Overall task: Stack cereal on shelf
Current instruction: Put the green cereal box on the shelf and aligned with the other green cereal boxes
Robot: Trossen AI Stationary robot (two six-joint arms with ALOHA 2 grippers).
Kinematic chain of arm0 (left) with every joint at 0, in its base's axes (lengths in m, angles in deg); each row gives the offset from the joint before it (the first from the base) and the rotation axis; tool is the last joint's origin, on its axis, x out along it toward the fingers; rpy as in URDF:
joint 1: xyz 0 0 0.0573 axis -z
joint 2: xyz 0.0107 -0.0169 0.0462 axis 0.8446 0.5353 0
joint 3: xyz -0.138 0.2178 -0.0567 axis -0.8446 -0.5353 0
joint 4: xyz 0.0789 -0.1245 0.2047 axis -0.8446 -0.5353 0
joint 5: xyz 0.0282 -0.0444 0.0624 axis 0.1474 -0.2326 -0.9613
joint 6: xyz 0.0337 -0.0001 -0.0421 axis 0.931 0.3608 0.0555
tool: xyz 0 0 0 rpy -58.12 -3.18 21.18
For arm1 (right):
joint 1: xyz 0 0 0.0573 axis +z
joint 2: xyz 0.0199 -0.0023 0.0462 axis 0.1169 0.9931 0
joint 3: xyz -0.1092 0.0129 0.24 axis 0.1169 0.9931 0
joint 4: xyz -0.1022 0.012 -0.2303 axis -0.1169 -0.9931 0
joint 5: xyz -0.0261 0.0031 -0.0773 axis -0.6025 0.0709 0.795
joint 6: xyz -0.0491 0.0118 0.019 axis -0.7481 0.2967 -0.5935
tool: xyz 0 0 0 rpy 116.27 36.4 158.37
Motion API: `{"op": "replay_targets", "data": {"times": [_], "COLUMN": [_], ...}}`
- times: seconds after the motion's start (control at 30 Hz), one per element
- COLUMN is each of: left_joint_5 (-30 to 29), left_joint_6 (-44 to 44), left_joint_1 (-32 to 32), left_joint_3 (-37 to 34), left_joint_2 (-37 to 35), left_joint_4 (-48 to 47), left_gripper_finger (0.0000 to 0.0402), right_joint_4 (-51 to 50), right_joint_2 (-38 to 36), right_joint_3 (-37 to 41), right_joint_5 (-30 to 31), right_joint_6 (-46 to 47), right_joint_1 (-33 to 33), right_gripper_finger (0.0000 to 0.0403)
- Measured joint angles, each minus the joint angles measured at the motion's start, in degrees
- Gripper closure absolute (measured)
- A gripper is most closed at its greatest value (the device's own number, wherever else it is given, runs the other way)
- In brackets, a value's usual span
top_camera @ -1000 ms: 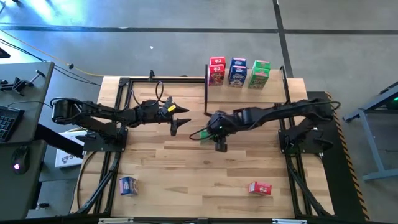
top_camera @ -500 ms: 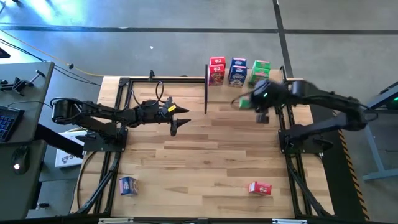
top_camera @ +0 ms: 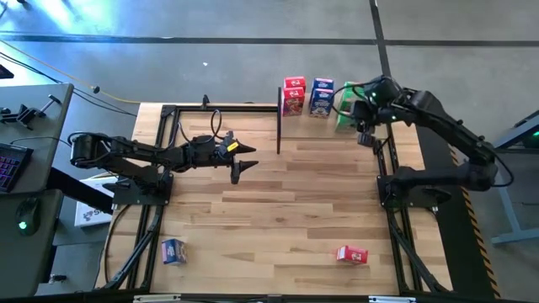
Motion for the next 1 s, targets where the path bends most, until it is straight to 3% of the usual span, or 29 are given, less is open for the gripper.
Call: {"op": "replay_targets", "data": {"times": [0.2,0.57,1.0], "left_joint_5": [0.00,0.00,0.23], "left_joint_6": [0.00,0.00,-0.46], "left_joint_1": [0.00,0.00,0.00], "left_joint_3": [0.00,0.00,0.00], "left_joint_2": [0.00,0.00,0.00], "left_joint_4": [-0.09,-0.09,-0.11], "left_gripper_finger": [0.0174,0.0174,0.0174], "right_joint_4": [-0.07,1.00,5.17], "right_joint_2": [0.69,1.22,-2.08], "right_joint_3": [0.00,0.00,0.00], "right_joint_5": [0.48,4.61,9.22], "right_joint_6": [0.25,-0.09,-1.19], "right_joint_1": [-2.49,-2.51,-2.26], "right_gripper_finger": [0.0264,0.0189,0.0183]}}
